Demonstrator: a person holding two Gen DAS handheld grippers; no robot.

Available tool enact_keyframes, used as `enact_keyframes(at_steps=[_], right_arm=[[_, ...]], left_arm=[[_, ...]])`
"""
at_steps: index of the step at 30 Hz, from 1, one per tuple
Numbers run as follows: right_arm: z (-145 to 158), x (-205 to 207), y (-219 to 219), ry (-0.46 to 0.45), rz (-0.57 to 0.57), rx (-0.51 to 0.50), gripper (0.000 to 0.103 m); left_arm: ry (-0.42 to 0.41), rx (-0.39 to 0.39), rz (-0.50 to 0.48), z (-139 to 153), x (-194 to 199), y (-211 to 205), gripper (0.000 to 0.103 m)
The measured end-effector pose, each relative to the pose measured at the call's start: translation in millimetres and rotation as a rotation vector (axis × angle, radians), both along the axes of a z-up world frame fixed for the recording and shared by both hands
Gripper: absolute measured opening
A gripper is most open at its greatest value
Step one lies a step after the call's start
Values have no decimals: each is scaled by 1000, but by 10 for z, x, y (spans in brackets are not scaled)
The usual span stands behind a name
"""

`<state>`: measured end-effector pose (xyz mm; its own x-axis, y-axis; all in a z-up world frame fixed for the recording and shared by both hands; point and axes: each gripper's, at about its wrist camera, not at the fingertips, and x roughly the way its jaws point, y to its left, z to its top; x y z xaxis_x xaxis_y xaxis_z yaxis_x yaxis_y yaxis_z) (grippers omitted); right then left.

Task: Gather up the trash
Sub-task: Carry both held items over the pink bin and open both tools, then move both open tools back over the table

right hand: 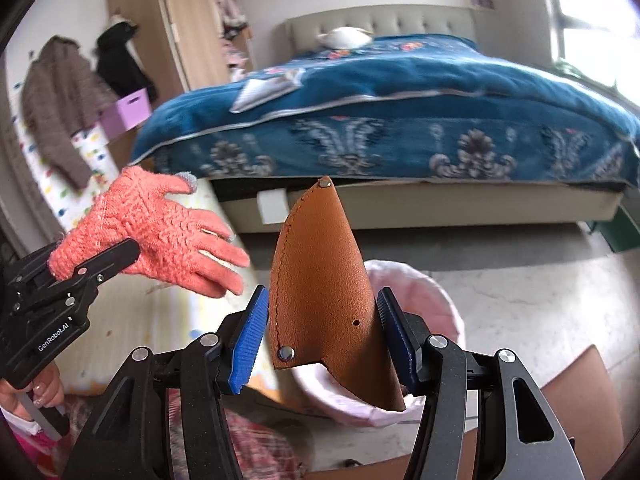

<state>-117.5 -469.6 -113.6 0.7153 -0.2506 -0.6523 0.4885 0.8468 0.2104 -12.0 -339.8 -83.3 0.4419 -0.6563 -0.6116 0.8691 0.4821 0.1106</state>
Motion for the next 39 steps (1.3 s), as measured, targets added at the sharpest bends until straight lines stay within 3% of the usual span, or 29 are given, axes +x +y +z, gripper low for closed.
enact_keyframes(at_steps=[4,6,7,13,23,39], right_arm=[[-118,4,-287,3,-28,21,56],[-150,0,-342,14,-43,26,58],[-173,-32,-419,17,-63,28,62],[-187,-105,-422,20,-83,39,67],[-167,-43,-204,14,7,62,67],[11,721,1137,105,326,-38,67]], left_arm=[[22,3,-34,-46,52,-313,30],[22,10,-25,-76,81,-428,67],[18,7,-14,-89,98,-467,69],[44,9,29,-133,209,-366,70],[84,21,219,-159,347,464,76],[126,13,545,-253,537,2067,94]])
